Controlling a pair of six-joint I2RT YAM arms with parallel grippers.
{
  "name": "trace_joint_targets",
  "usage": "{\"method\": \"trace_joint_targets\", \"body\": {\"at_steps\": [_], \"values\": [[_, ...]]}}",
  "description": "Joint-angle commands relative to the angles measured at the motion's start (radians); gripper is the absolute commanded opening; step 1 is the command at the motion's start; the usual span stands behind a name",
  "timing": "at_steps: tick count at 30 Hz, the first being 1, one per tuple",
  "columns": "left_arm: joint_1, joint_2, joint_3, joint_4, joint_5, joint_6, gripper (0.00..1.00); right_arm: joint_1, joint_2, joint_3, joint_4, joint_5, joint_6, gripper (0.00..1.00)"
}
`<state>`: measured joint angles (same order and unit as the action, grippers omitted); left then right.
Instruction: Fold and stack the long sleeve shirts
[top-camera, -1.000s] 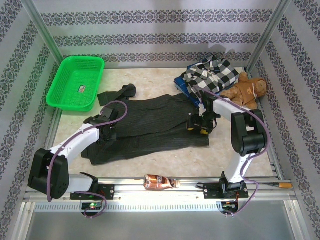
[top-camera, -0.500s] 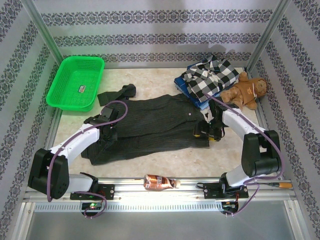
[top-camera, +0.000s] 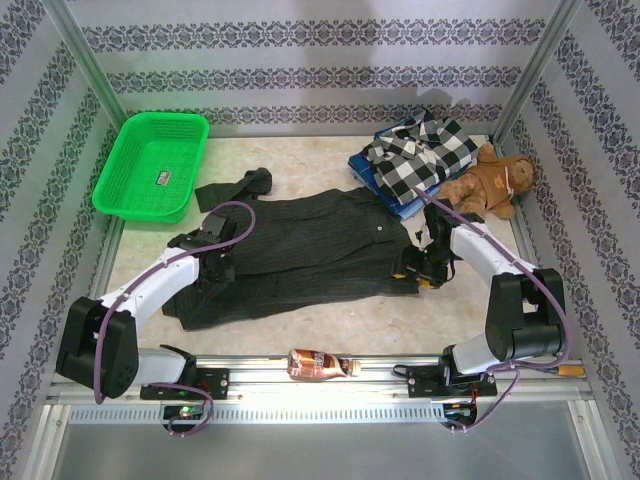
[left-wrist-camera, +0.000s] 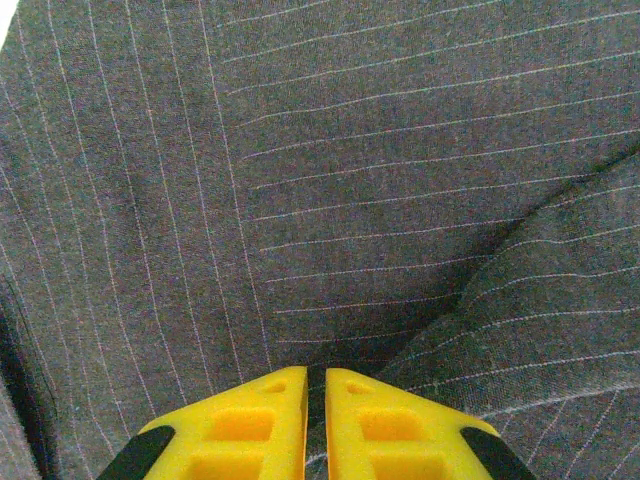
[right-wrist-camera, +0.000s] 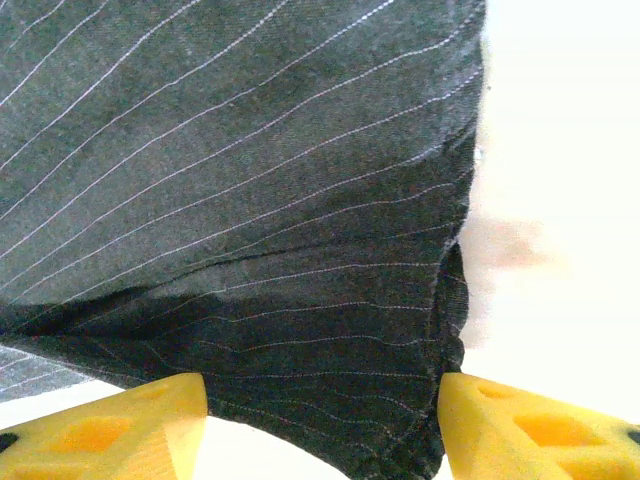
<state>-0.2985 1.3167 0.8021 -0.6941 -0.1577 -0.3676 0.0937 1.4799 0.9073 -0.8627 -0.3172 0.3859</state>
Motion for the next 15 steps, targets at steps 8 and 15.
{"method": "trace_joint_targets", "body": {"at_steps": [8,15], "values": [[0.012,-0.007,-0.021,0.009,0.001,-0.001,0.14,-0.003,0.027,-0.005,0.008,0.003,-0.032,0.23],[0.012,-0.002,-0.024,0.005,-0.011,-0.007,0.14,-0.008,0.114,0.133,-0.002,0.05,-0.062,0.0]]}}
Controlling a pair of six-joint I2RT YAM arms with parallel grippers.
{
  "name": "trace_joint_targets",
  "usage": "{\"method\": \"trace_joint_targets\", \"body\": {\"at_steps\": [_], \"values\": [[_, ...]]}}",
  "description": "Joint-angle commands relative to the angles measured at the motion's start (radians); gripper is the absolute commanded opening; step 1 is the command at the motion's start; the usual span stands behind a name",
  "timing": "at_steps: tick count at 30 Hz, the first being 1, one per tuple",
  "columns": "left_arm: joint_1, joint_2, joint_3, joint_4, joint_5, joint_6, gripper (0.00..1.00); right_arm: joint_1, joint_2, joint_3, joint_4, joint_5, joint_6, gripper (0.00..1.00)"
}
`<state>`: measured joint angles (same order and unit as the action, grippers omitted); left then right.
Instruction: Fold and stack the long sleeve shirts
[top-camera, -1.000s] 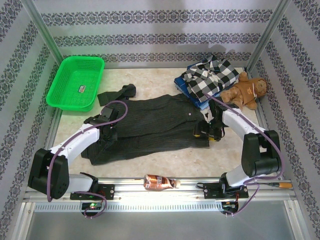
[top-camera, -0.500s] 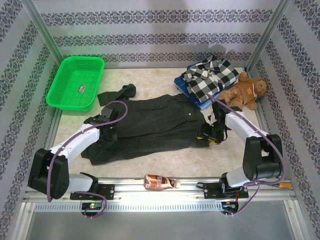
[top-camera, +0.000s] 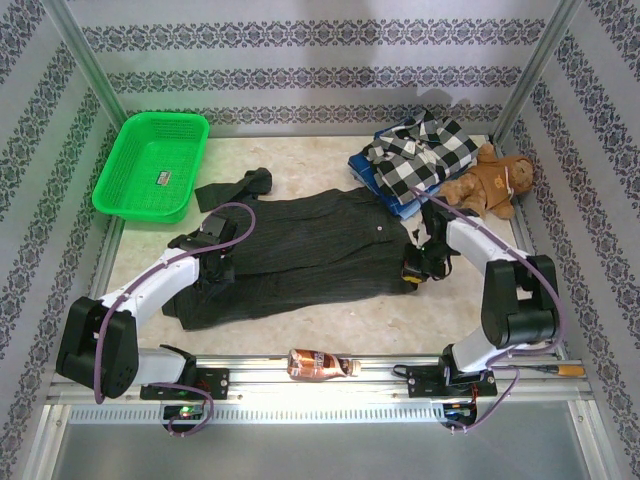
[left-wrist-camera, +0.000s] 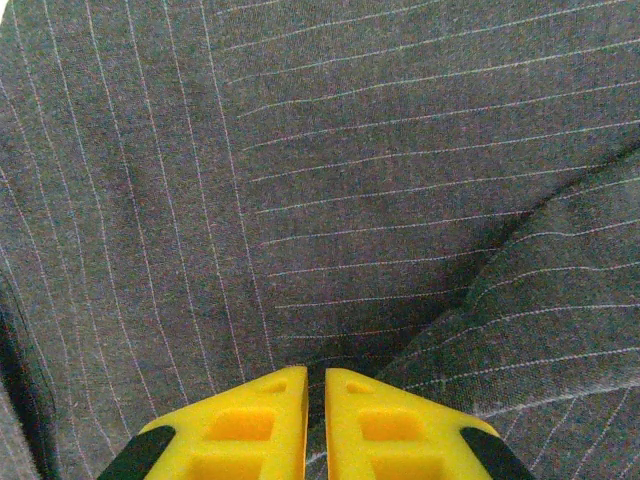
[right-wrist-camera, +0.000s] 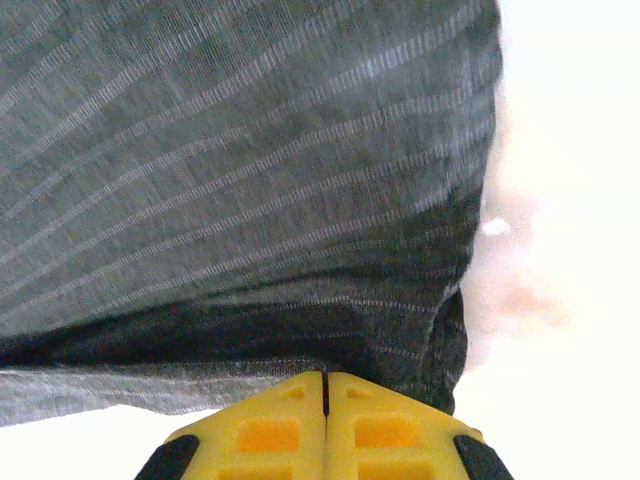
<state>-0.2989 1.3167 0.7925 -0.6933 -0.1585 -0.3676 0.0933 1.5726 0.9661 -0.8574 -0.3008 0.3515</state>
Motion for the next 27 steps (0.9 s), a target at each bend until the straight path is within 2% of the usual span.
{"method": "trace_joint_targets", "body": {"at_steps": [1,11,21,27], "values": [[0.013,-0.003,-0.015,0.003,-0.012,-0.006,0.14,-0.007,0.029,0.092,-0.013,0.036,-0.034,0.0],[0.013,-0.043,-0.02,-0.002,-0.042,-0.017,0.14,-0.019,0.08,0.189,-0.044,0.024,-0.081,0.0],[0.018,-0.101,-0.017,-0.02,-0.117,-0.044,0.12,-0.029,0.209,0.279,-0.052,0.027,-0.115,0.0],[0.022,-0.124,0.005,-0.008,-0.122,-0.059,0.12,-0.033,0.256,0.339,-0.061,0.044,-0.13,0.0]]}}
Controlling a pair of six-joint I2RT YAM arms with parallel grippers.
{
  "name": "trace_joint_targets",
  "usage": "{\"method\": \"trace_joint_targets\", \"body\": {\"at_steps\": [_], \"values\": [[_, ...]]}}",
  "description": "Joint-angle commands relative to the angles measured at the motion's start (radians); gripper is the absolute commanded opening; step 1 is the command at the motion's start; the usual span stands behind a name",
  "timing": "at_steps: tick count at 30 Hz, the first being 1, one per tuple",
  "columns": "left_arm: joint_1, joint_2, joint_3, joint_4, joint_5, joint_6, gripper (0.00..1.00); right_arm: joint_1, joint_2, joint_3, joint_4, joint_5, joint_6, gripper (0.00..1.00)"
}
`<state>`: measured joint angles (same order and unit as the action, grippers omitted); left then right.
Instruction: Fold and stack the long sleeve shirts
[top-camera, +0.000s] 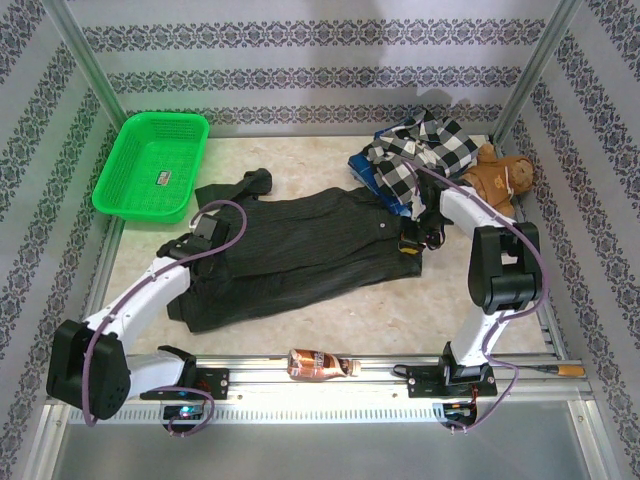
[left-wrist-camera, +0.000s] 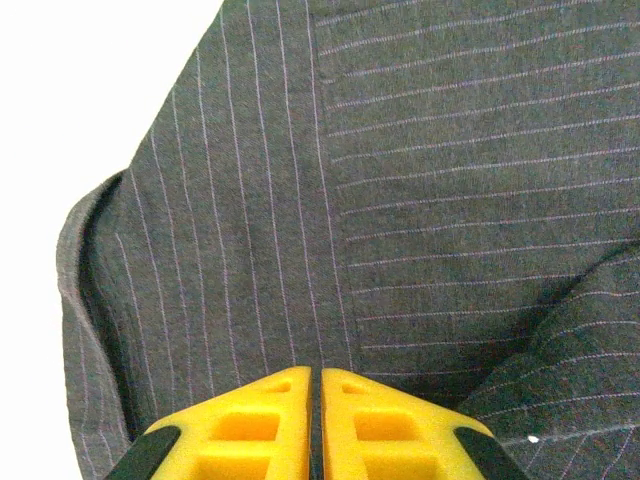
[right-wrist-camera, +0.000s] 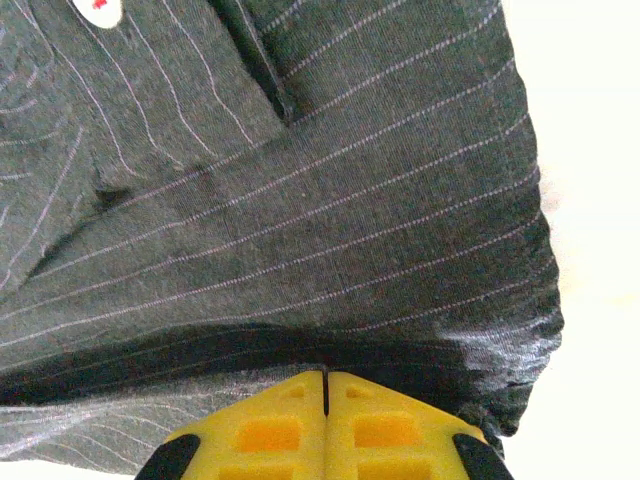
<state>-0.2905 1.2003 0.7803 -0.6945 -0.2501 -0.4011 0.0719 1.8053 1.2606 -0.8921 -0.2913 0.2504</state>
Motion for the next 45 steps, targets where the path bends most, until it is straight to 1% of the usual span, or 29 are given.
{"method": "trace_joint_targets", "body": {"at_steps": [1,6,8,13,16,20,22,24,30,33,35,36,37,38,39,42,43,45], "values": [[0.014,-0.003,0.023,-0.005,-0.031,-0.027,0.12,-0.011,0.033,0.055,-0.03,0.038,-0.031,0.0],[0.014,0.025,0.053,0.0,-0.012,-0.047,0.12,-0.011,0.103,0.113,-0.035,0.045,-0.039,0.01],[0.009,0.023,0.072,-0.002,0.019,-0.071,0.12,-0.011,0.135,0.14,-0.046,0.046,-0.046,0.0],[-0.06,-0.013,0.114,-0.047,0.023,-0.158,0.12,-0.012,0.187,0.2,-0.061,0.083,-0.067,0.01],[-0.144,-0.035,0.117,-0.072,0.044,-0.265,0.12,-0.013,0.217,0.235,-0.074,0.101,-0.084,0.02],[-0.259,-0.052,0.072,-0.097,0.073,-0.485,0.12,-0.016,0.238,0.271,-0.08,0.104,-0.089,0.03],[-0.293,-0.079,0.038,-0.103,0.074,-0.585,0.12,-0.017,0.239,0.283,-0.08,0.101,-0.087,0.03],[-0.316,-0.109,0.015,-0.116,0.072,-0.655,0.12,-0.018,0.241,0.295,-0.084,0.099,-0.089,0.04],[-0.351,-0.112,-0.004,-0.161,0.113,-0.694,0.12,-0.017,0.27,0.317,-0.087,0.067,-0.088,0.06],[-0.367,-0.082,-0.052,-0.114,0.151,-0.711,0.12,-0.018,0.289,0.333,-0.09,0.068,-0.09,0.07],[-0.369,-0.069,-0.075,-0.111,0.148,-0.732,0.13,-0.02,0.3,0.349,-0.093,0.066,-0.088,0.07],[-0.369,-0.076,-0.078,-0.11,0.146,-0.737,0.15,-0.02,0.306,0.355,-0.095,0.062,-0.088,0.07],[-0.373,-0.088,-0.075,-0.107,0.149,-0.733,0.22,-0.021,0.309,0.36,-0.098,0.057,-0.088,0.07],[-0.38,-0.103,-0.071,-0.109,0.148,-0.729,0.33,-0.02,0.31,0.362,-0.102,0.052,-0.089,0.07],[-0.389,-0.118,-0.063,-0.12,0.147,-0.718,0.41,-0.02,0.31,0.36,-0.099,0.049,-0.088,0.07],[-0.398,-0.133,-0.047,-0.194,0.181,-0.673,0.6,-0.021,0.31,0.345,-0.094,0.036,-0.085,0.07],[-0.402,-0.132,-0.043,-0.216,0.201,-0.659,0.65,-0.02,0.311,0.338,-0.09,0.033,-0.085,0.07],[-0.419,-0.123,-0.038,-0.244,0.229,-0.642,0.7,-0.02,0.308,0.328,-0.087,0.032,-0.088,0.07]]}}
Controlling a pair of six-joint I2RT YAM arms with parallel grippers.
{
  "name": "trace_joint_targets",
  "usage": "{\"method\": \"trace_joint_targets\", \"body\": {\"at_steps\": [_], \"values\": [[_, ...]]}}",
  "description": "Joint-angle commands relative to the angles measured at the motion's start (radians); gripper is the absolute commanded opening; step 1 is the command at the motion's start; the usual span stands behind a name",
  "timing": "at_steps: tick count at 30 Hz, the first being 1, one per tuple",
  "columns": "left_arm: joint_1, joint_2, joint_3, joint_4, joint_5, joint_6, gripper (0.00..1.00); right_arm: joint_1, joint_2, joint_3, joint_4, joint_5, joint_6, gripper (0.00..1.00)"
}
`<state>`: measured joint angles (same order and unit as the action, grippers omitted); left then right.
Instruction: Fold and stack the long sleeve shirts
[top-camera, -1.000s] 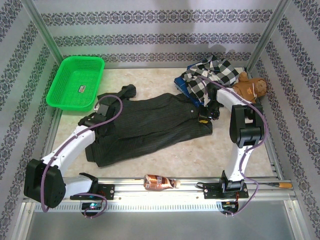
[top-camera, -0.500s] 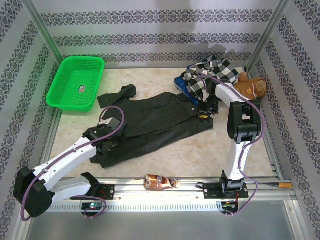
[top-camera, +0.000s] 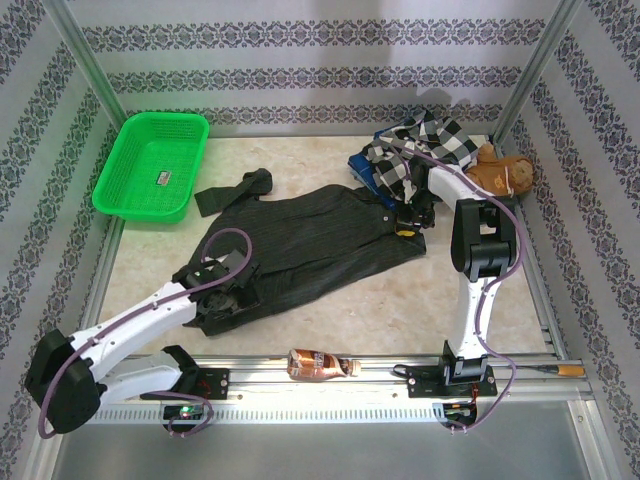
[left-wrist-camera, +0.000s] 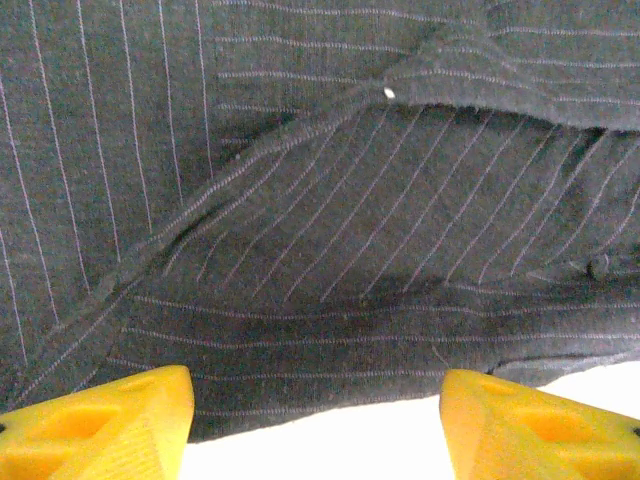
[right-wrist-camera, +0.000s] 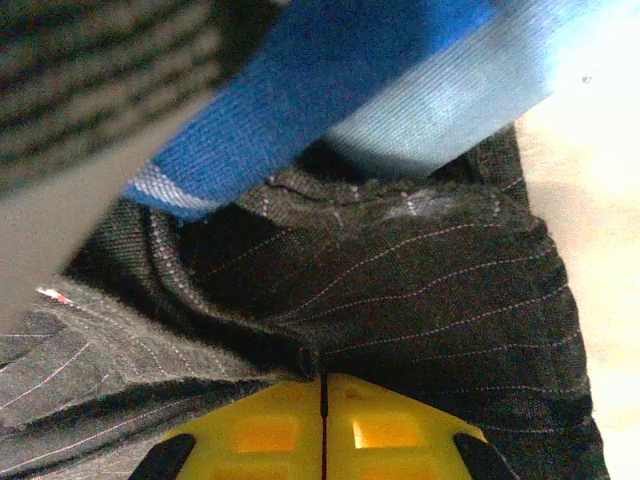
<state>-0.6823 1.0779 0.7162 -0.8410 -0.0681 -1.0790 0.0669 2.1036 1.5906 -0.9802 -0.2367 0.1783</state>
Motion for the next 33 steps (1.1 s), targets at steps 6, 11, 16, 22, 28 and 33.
{"method": "trace_joint_targets", "body": {"at_steps": [6,11,16,22,28,33], "values": [[-0.107,0.158,0.07,-0.14,0.032,0.1,0.75,-0.018,0.017,-0.012,0.008,-0.036,-0.018,0.07],[-0.111,0.258,0.089,-0.13,-0.017,0.136,0.75,-0.02,0.017,-0.017,0.014,-0.044,-0.02,0.07],[-0.064,0.252,0.141,-0.105,-0.089,0.128,0.78,-0.021,0.014,-0.027,0.011,-0.041,-0.03,0.07],[0.091,0.256,0.206,0.02,-0.044,0.229,0.79,-0.021,0.001,-0.048,0.017,-0.047,-0.031,0.07],[0.167,0.35,0.252,0.056,0.0,0.374,0.76,-0.023,-0.013,-0.071,0.023,-0.053,-0.03,0.07],[0.201,0.377,0.231,0.073,0.018,0.421,0.73,-0.023,-0.022,-0.082,0.026,-0.059,-0.024,0.07]]}}
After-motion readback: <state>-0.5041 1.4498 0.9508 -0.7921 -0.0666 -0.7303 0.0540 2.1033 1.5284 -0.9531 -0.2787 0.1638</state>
